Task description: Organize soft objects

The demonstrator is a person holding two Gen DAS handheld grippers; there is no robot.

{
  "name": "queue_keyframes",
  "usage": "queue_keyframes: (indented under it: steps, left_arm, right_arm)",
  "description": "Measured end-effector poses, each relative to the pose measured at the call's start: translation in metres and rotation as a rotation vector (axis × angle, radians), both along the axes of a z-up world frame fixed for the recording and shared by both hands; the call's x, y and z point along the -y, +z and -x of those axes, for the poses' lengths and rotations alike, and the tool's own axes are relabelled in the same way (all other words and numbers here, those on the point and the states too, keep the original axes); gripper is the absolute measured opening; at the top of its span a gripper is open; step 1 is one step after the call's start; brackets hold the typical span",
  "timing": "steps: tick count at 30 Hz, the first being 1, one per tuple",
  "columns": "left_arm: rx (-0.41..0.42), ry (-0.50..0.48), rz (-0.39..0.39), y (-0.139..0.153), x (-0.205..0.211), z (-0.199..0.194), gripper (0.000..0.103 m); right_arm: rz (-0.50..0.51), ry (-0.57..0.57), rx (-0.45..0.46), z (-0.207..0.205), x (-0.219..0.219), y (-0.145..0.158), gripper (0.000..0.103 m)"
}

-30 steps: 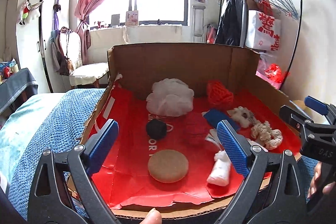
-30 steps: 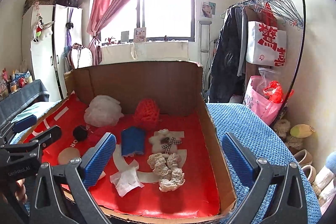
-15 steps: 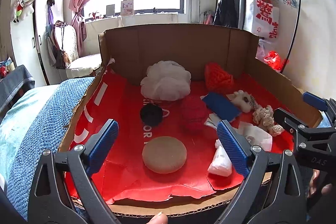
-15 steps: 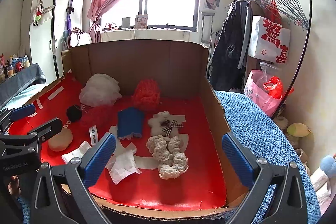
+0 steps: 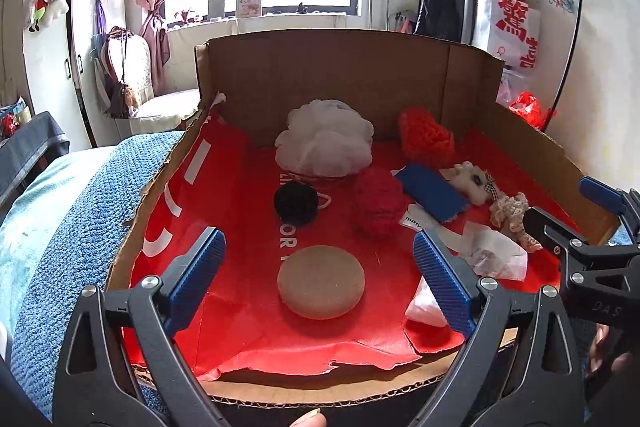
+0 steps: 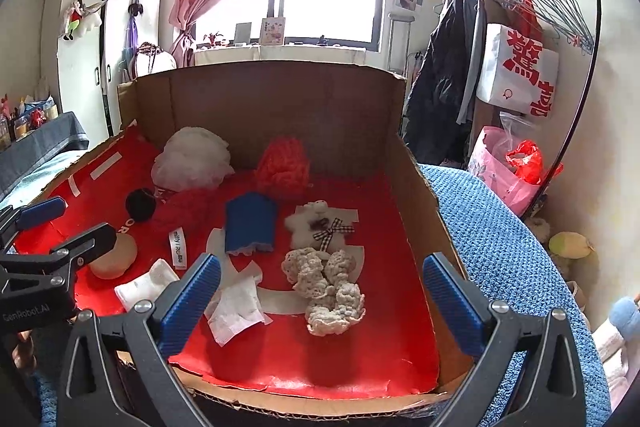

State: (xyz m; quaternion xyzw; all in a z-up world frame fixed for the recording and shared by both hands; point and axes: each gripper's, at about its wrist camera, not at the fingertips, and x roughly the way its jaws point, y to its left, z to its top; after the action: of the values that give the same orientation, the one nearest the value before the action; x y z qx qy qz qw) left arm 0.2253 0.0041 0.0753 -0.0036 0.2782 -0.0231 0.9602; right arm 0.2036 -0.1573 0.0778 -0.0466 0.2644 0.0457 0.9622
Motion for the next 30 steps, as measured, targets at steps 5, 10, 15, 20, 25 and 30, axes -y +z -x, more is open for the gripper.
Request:
queue_keyframes:
  steps: [5,10,15,20,25,30]
  left_arm:
    - [0.001,0.008,-0.008,0.0003,-0.0006,0.0011,0.096]
    - [0.007,0.016,-0.014,0.0009,-0.0027,0.0030,0.096]
    - [0.005,0.019,-0.013,0.0008,-0.0037,0.0023,0.096]
    - [-0.003,0.017,-0.013,-0.0002,-0.0036,0.0011,0.096]
    - [-0.004,0.015,-0.014,-0.0003,-0.0028,0.0001,0.096]
    - [-0.003,0.015,-0.015,-0.0001,-0.0026,0.0002,0.096]
  right_arm:
    - [0.003,0.003,-0.003,-0.0011,-0.0002,-0.0008,0.103]
    - [-0.007,0.007,0.000,-0.0021,-0.0012,0.0000,0.103]
    - [-0.009,0.008,-0.004,-0.0037,-0.0013,-0.0006,0.103]
    - [-0.007,0.006,-0.006,-0.0053,-0.0021,-0.0022,0.103]
    - [-0.005,0.006,-0.007,-0.0054,-0.0028,-0.0031,0.103]
    - [-0.005,0.005,-0.007,-0.0049,-0.0030,-0.0028,0.103]
